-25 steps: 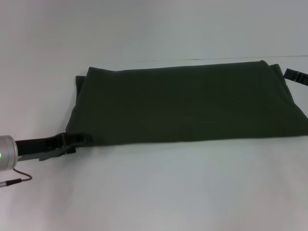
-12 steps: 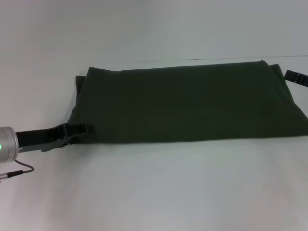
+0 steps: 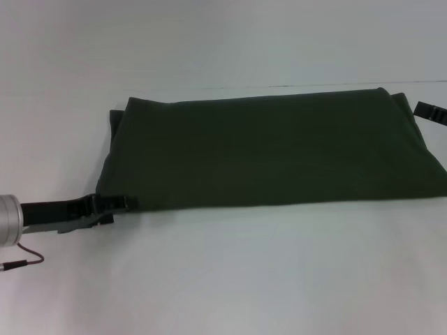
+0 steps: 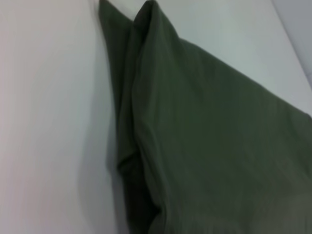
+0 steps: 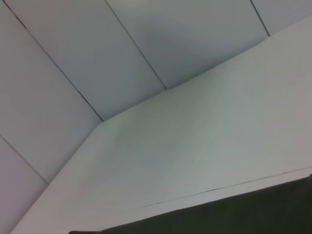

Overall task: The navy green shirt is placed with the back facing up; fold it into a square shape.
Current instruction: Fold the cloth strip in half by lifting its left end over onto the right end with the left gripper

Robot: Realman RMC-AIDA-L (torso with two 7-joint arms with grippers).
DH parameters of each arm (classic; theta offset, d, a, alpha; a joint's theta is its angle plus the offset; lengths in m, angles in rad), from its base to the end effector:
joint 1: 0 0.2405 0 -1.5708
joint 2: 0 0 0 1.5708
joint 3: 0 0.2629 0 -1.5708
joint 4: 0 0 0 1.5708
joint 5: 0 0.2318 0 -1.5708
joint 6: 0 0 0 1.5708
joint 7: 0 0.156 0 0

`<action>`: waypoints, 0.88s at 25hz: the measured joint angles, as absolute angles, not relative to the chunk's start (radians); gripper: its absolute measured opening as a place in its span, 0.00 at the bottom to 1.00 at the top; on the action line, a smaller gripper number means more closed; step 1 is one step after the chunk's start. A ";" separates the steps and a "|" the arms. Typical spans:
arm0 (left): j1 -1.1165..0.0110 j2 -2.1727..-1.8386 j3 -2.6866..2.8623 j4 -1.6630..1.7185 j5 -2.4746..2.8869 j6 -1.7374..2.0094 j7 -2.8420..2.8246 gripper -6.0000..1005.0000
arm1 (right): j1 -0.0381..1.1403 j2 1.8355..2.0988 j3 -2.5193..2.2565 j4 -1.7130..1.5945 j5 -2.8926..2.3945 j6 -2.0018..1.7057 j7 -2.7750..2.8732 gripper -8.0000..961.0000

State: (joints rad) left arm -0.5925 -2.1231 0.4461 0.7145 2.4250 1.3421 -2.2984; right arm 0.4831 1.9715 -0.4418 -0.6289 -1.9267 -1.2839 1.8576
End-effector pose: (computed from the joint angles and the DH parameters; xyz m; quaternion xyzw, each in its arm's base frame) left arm -0.3256 0.3738 -0.0114 -0.7311 -0.6404 -0.1711 0.1615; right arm 0.3554 0.3876 0.0838 -0.7484 0.4930 0.3197 0.3076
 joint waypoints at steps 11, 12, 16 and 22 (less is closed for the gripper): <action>-0.600 -2.123 0.446 0.706 2.457 1.324 -2.300 0.75 | 0.483 1.974 -0.442 -0.631 -1.927 -1.284 1.859 0.80; -0.600 -2.123 0.446 0.706 2.457 1.317 -2.304 0.75 | 0.483 1.974 -0.442 -0.631 -1.927 -1.284 1.860 0.80; -0.601 -2.123 0.444 0.705 2.457 1.309 -2.330 0.75 | 0.483 1.975 -0.442 -0.633 -1.927 -1.284 1.863 0.80; -0.604 -2.121 0.443 0.706 2.452 1.310 -2.414 0.75 | 0.483 1.974 -0.442 -0.635 -1.926 -1.286 1.867 0.80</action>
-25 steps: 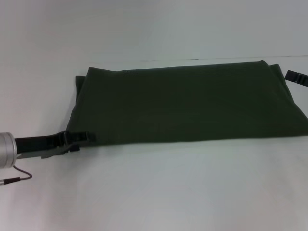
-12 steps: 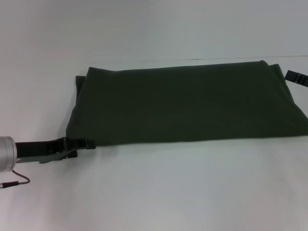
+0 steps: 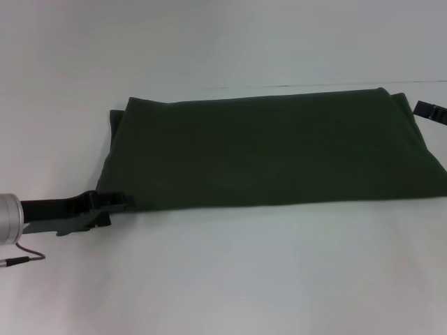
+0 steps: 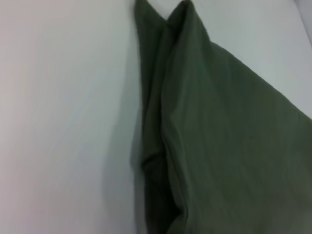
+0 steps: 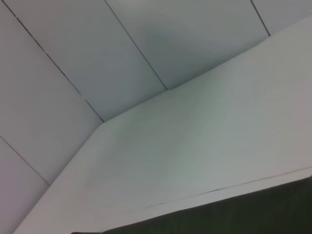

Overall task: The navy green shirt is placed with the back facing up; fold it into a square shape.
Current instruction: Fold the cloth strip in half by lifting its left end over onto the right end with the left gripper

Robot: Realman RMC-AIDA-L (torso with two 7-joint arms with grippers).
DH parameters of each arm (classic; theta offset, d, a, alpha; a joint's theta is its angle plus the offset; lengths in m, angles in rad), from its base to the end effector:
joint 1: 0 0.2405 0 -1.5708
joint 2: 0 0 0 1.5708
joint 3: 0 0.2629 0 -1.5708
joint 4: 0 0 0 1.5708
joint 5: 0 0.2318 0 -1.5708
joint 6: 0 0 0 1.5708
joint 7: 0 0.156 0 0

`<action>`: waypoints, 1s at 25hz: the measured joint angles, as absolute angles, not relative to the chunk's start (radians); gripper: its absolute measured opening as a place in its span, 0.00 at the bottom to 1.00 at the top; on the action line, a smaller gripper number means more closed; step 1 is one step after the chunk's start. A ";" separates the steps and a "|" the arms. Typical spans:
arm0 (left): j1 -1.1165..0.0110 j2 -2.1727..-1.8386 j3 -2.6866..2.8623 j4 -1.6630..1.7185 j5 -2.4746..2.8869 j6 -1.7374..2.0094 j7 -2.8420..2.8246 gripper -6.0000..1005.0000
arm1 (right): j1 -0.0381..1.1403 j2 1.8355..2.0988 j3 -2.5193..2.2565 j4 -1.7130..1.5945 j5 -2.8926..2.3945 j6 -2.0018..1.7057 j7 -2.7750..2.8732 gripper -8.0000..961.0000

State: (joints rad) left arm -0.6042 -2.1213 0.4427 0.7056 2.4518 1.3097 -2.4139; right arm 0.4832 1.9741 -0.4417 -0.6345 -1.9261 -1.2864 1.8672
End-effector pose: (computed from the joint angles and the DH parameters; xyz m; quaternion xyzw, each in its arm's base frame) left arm -0.3284 0.3778 -0.0121 -0.6933 -0.6807 -0.1696 0.1650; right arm 0.3542 0.3878 0.0839 -0.7469 0.4948 0.3220 0.3059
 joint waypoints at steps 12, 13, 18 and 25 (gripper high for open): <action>-0.625 -2.109 0.445 0.694 2.460 1.310 -2.547 0.75 | 0.491 1.971 -0.440 -0.635 -1.918 -1.293 1.873 0.80; -0.625 -2.108 0.443 0.694 2.460 1.308 -2.556 0.75 | 0.491 1.971 -0.440 -0.635 -1.916 -1.293 1.873 0.80; -0.625 -2.106 0.440 0.693 2.460 1.293 -2.586 0.75 | 0.494 1.969 -0.440 -0.635 -1.913 -1.293 1.873 0.80; -0.625 -2.106 0.443 0.686 2.463 1.285 -2.610 0.75 | 0.500 1.968 -0.440 -0.637 -1.913 -1.293 1.879 0.80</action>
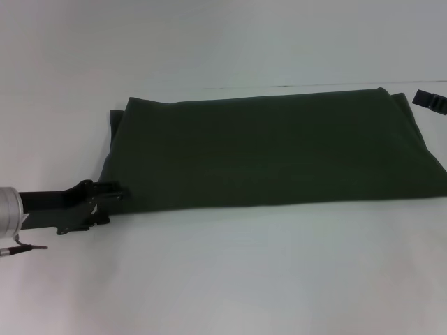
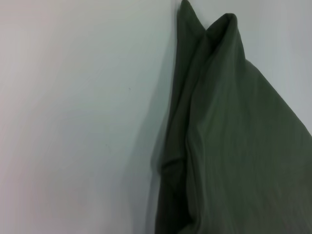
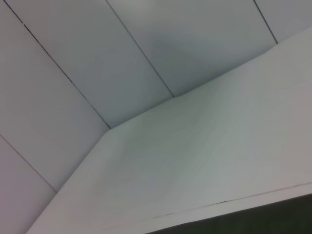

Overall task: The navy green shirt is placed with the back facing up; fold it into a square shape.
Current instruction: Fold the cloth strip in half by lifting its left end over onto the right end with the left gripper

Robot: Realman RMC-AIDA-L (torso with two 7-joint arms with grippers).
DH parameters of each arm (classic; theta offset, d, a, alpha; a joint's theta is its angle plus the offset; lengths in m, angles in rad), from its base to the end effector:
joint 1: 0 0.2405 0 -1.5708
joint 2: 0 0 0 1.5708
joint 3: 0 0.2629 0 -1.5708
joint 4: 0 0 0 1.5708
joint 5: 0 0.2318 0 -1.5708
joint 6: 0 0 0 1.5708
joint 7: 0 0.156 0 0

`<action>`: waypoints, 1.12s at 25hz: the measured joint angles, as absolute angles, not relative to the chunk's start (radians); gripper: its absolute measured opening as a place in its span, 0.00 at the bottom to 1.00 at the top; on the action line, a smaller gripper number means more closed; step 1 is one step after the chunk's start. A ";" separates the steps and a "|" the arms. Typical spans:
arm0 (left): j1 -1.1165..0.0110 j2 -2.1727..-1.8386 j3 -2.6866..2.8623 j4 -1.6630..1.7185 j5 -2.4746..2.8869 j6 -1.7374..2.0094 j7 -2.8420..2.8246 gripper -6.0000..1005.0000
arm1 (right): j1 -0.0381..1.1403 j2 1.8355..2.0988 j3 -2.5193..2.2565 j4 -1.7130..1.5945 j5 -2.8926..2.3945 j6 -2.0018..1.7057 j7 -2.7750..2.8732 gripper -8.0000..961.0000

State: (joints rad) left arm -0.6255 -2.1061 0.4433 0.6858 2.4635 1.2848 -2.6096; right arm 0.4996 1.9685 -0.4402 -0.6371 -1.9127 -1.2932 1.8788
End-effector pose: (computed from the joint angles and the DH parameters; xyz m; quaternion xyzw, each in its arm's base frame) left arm -0.3276 0.3859 -0.0091 -0.6273 -0.7410 -0.1801 0.1580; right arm 0.3465 0.3945 0.0886 -0.7474 0.4892 0.3323 0.3028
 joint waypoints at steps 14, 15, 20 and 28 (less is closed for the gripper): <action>-0.629 -2.107 0.452 0.668 2.464 1.289 -2.615 0.75 | 0.502 1.968 -0.440 -0.648 -1.913 -1.296 1.886 0.80; -0.630 -2.108 0.456 0.668 2.464 1.285 -2.615 0.75 | 0.502 1.968 -0.440 -0.648 -1.913 -1.296 1.886 0.80; -0.640 -2.107 0.471 0.653 2.464 1.259 -2.615 0.75 | 0.502 1.968 -0.440 -0.648 -1.912 -1.296 1.886 0.80; -0.653 -2.098 0.472 0.650 2.484 1.231 -2.615 0.75 | 0.502 1.968 -0.437 -0.647 -1.910 -1.296 1.887 0.80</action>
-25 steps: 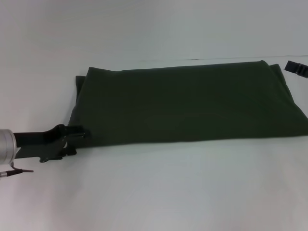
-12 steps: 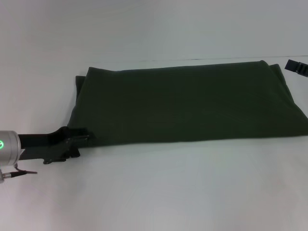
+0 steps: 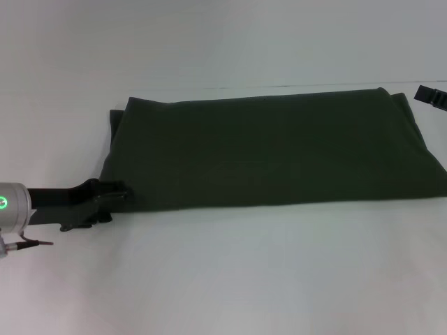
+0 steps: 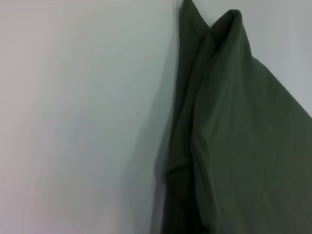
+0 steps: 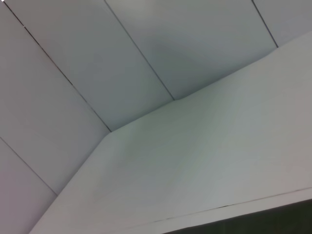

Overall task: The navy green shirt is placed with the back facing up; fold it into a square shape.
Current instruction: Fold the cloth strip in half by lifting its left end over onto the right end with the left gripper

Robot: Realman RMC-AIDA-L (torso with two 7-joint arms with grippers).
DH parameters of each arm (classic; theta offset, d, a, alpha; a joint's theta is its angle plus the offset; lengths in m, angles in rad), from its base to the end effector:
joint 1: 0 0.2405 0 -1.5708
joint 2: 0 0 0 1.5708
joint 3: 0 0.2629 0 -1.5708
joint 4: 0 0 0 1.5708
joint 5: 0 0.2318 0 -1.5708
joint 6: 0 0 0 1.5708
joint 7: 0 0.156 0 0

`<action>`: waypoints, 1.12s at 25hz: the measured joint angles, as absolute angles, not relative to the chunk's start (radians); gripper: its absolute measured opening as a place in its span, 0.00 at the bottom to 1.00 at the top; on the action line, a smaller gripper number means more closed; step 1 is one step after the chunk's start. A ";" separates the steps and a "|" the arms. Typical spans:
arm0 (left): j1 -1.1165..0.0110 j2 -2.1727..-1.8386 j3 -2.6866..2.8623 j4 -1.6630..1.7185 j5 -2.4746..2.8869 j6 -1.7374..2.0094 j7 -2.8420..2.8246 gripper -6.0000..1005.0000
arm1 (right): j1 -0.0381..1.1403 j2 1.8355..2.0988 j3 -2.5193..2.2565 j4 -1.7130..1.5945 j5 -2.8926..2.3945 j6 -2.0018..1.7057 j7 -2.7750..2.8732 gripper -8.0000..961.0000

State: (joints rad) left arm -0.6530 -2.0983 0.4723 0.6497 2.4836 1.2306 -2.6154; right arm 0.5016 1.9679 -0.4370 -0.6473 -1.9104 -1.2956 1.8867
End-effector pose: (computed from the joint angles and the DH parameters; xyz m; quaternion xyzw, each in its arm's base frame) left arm -0.3251 0.3948 -0.0156 -0.6346 -0.7361 -0.1627 0.1701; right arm 0.3449 0.3959 0.0921 -0.7464 0.4875 0.3353 0.3047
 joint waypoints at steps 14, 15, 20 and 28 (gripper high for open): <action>-0.694 -2.081 0.473 0.645 2.501 1.209 -2.608 0.75 | 0.502 1.968 -0.429 -0.647 -1.908 -1.298 1.889 0.80; -0.696 -2.081 0.472 0.644 2.501 1.210 -2.608 0.75 | 0.502 1.968 -0.429 -0.647 -1.908 -1.298 1.889 0.80; -0.704 -2.080 0.473 0.644 2.495 1.219 -2.606 0.75 | 0.502 1.968 -0.429 -0.647 -1.908 -1.297 1.890 0.80; -0.707 -2.082 0.473 0.647 2.494 1.231 -2.599 0.74 | 0.502 1.968 -0.430 -0.647 -1.908 -1.292 1.890 0.80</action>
